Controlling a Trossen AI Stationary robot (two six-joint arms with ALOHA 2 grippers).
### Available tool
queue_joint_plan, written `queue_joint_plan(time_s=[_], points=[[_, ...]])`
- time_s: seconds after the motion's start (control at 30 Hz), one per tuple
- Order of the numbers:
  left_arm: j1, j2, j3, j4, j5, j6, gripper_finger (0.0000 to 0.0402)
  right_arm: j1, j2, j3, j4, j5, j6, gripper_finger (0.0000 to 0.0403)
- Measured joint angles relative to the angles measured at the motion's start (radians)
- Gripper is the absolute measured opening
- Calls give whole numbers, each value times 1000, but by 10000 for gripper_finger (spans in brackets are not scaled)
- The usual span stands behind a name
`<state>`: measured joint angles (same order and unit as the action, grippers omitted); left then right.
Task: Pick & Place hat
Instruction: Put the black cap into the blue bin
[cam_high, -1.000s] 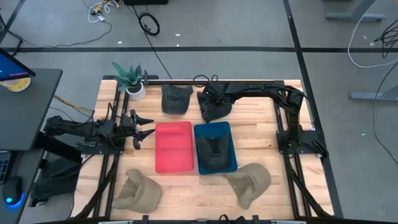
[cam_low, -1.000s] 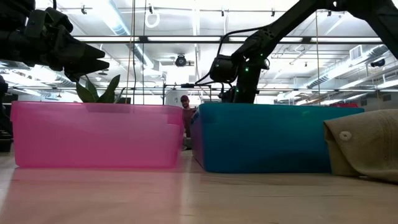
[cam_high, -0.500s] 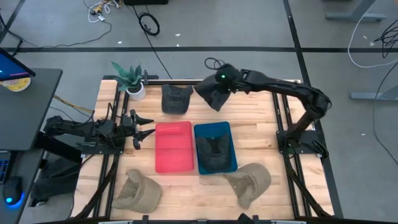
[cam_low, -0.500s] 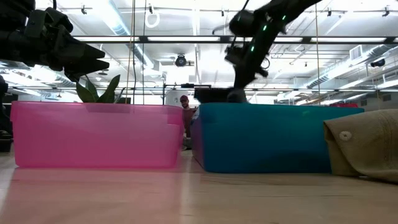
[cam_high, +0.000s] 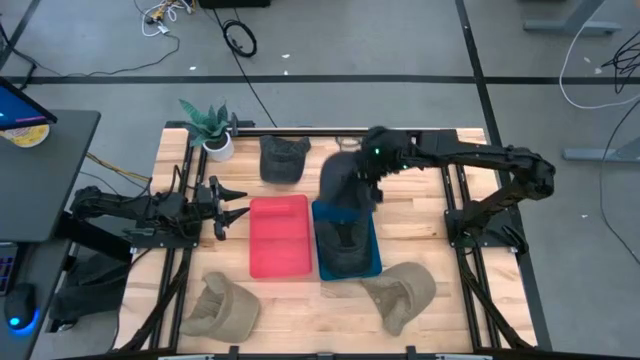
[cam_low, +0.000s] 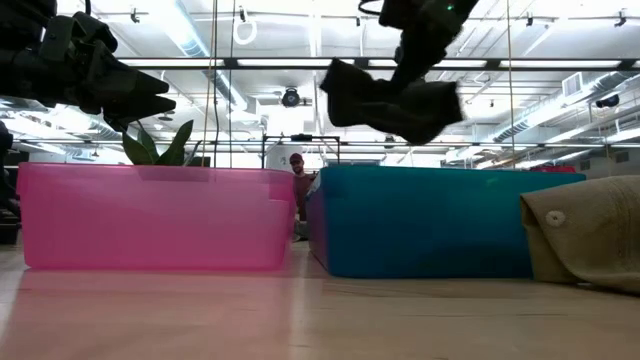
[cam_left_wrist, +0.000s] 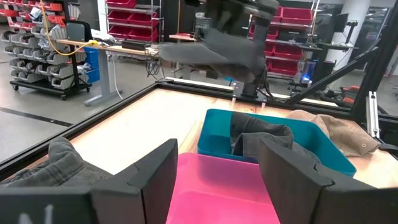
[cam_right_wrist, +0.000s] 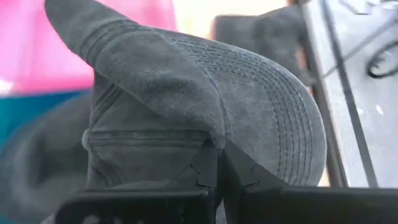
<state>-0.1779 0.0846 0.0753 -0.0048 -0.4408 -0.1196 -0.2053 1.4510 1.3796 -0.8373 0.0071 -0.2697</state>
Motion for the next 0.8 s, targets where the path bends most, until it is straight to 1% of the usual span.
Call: queue_joint_plan(time_s=[0.27,0.43,0.57,0.67,0.8], points=[[0,0,0,0,0,0,225,140,27,0,-23,2,-31,2],[0,0,0,0,0,0,225,202,48,-3,-11,9,85,2],[0,0,0,0,0,0,225,234,81,-22,-11,63,142,2],[0,0,0,0,0,0,225,239,111,-46,1,80,203,2],[0,0,0,0,0,0,225,239,133,-129,88,84,210,2]])
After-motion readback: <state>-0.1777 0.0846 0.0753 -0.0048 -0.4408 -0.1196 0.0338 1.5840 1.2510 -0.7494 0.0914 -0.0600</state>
